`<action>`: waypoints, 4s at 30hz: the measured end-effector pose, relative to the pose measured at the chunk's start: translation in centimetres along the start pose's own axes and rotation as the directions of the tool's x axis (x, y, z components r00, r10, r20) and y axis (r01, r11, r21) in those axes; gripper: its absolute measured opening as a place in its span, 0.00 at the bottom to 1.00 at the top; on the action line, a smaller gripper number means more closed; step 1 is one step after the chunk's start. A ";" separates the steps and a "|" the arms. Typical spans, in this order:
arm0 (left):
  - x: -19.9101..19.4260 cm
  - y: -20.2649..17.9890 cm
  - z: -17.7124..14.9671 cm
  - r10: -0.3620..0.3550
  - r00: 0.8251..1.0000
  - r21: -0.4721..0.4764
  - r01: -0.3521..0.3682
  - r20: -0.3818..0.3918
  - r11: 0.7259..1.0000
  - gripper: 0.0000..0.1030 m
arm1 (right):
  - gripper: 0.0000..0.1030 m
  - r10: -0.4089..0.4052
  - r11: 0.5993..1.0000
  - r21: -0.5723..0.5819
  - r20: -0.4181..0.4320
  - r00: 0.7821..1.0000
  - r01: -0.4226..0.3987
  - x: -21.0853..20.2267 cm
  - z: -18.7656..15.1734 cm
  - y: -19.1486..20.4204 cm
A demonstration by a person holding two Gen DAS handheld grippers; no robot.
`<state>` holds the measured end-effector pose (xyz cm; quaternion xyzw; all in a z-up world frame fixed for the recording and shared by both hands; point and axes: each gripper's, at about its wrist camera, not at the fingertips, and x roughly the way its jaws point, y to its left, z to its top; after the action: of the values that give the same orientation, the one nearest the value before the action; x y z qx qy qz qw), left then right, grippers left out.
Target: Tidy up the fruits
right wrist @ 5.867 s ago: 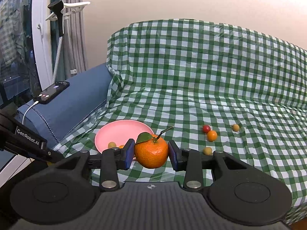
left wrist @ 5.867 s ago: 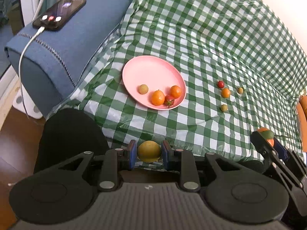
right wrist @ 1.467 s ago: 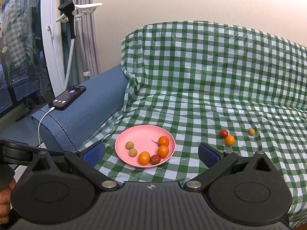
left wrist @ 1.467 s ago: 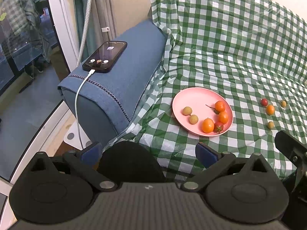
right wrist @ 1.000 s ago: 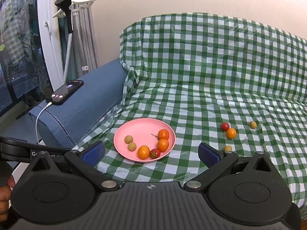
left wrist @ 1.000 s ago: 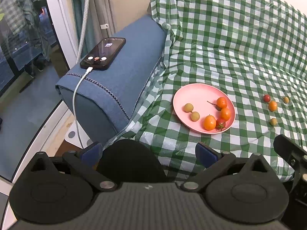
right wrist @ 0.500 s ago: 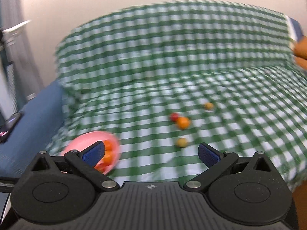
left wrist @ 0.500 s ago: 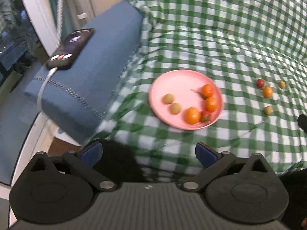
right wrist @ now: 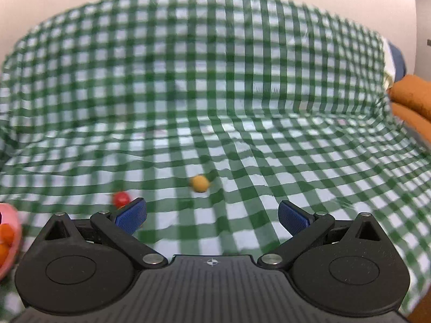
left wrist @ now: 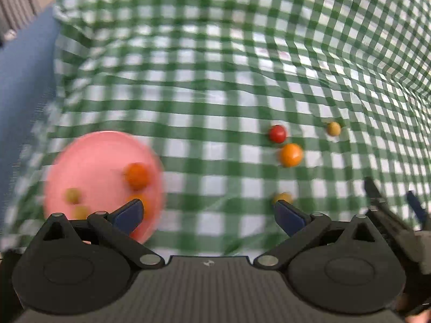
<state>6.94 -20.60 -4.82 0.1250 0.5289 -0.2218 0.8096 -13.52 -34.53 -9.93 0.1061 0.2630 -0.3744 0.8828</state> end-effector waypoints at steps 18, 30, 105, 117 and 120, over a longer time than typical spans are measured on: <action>16.3 -9.2 6.3 0.001 0.978 -0.003 -0.002 -0.207 1.000 1.00 | 0.99 -0.041 0.999 0.034 0.007 0.999 0.041 14.7 1.2 -2.5; 17.9 -3.0 7.5 0.035 0.974 -0.046 -0.047 -0.226 0.998 1.00 | 0.91 0.093 0.953 -0.291 0.015 0.996 -0.085 18.4 0.6 4.0; 17.5 4.3 11.8 -0.132 0.977 -0.221 0.094 -0.166 0.971 0.79 | 0.31 0.118 0.991 0.064 -0.075 0.990 -0.114 17.9 0.8 0.9; 14.9 1.5 9.3 -0.079 0.989 -0.057 0.072 -0.124 0.996 0.40 | 0.31 0.096 0.993 0.077 -0.070 0.993 -0.090 17.3 0.8 0.3; 11.6 1.4 7.8 -0.115 0.989 -0.017 0.113 -0.094 0.993 0.40 | 0.31 0.075 0.992 0.105 -0.038 0.996 -0.071 15.0 1.6 -0.1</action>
<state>17.78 -25.45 -12.22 0.1004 0.5741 -0.2586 0.7704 -4.22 -44.33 -16.72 0.1690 0.2574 -0.3528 0.8836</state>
